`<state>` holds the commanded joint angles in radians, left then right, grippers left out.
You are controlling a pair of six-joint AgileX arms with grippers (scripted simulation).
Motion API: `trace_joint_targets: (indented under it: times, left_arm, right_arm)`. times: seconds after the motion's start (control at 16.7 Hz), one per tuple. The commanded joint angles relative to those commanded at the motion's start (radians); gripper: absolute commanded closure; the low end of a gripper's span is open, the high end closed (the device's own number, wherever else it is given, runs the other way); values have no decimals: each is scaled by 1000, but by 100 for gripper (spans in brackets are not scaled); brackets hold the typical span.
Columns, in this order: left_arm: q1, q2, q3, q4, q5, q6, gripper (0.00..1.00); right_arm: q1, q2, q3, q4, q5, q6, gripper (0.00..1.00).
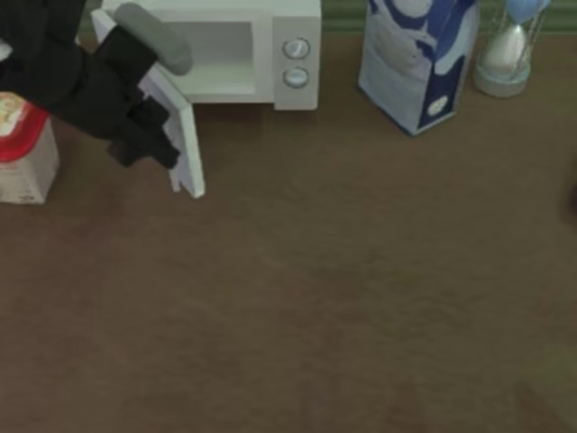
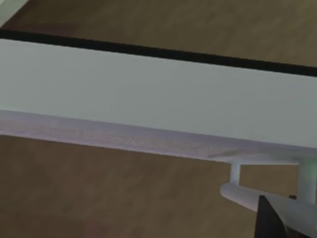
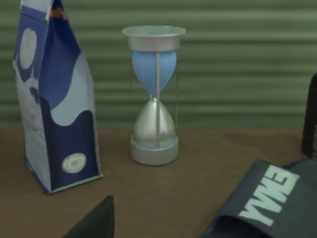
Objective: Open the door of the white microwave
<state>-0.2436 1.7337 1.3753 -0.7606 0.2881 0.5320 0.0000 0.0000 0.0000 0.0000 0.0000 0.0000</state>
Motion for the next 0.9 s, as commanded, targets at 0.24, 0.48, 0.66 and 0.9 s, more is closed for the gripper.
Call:
trace_joint_targets:
  times: [0.24, 0.48, 0.66, 0.9]
  left_arm:
    - [-4, 2, -5, -1, 6, -4, 100]
    - [16, -1, -2, -17, 25, 48, 100]
    - [43, -4, -3, -38, 49, 108, 100]
    - [49, -5, -2, -42, 55, 125, 100]
  right_arm:
    - [0, 0, 0, 0, 0, 0, 0]
    - [0, 0, 0, 0, 0, 0, 0]
    - [0, 0, 0, 0, 0, 0, 0]
    - [0, 0, 0, 0, 0, 0, 0]
